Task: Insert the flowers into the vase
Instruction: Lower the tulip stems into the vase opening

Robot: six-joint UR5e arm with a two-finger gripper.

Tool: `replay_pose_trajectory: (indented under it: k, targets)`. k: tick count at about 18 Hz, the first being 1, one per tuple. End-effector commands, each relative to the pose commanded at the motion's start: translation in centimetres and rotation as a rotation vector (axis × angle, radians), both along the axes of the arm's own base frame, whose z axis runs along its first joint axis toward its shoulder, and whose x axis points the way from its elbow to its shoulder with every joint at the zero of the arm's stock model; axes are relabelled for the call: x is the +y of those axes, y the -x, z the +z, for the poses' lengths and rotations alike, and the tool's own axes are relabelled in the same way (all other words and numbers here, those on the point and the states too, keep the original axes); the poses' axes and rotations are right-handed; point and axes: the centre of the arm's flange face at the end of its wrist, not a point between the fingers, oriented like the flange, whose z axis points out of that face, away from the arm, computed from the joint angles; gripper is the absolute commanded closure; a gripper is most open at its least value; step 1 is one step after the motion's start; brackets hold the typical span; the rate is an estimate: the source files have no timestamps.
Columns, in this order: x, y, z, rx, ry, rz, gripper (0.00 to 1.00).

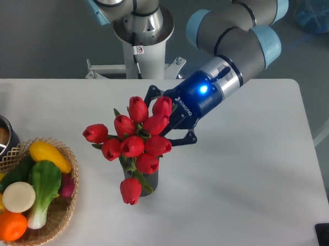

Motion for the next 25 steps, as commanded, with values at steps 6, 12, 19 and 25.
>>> replay_pose_trajectory:
  k: [6, 12, 19, 25]
  targets:
    - [0.3, 0.0, -1.5, -0.015, 0.017, -0.003, 1.00]
    - [0.6, -0.4, -2.9, -0.013, 0.027, -0.012, 1.00]
    - [0.1, -1.2, -4.8, 0.006, 0.023, -0.022, 1.00]
    - [-0.7, -2.0, -7.0, 0.020, 0.020, -0.031, 1.00]
